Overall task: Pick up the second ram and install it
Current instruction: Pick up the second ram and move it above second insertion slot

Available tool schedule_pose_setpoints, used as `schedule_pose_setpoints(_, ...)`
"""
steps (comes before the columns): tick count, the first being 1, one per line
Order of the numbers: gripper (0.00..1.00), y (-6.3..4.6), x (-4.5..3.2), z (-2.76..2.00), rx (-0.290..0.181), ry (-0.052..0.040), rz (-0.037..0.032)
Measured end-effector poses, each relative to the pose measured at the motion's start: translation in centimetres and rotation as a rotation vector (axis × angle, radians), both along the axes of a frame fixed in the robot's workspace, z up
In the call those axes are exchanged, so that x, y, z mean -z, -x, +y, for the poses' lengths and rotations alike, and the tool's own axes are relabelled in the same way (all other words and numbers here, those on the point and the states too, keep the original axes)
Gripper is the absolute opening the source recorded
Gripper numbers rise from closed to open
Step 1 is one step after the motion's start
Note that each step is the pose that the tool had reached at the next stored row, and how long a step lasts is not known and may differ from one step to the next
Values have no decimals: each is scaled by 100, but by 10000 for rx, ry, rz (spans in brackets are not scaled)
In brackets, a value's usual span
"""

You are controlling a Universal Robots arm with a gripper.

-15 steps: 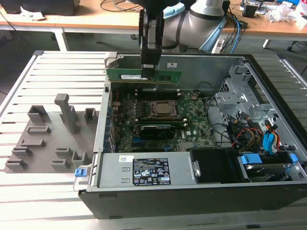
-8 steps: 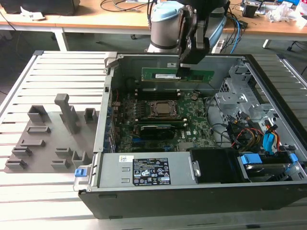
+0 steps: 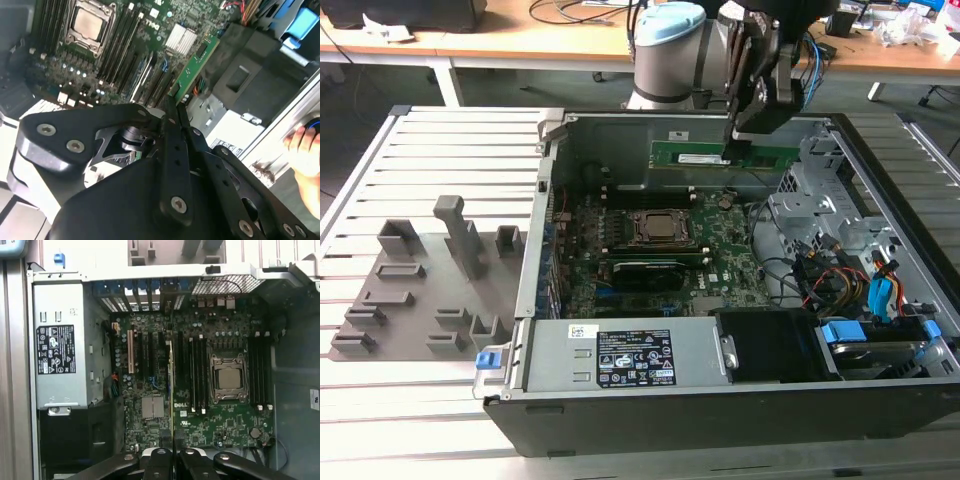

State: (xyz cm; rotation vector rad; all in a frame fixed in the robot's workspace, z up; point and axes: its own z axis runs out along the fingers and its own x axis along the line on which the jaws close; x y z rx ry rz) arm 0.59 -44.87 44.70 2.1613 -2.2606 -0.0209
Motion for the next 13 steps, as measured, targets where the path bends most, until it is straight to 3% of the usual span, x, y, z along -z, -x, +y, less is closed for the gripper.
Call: schedule_pose_setpoints(13,13,-566,7,23,0,11,20)
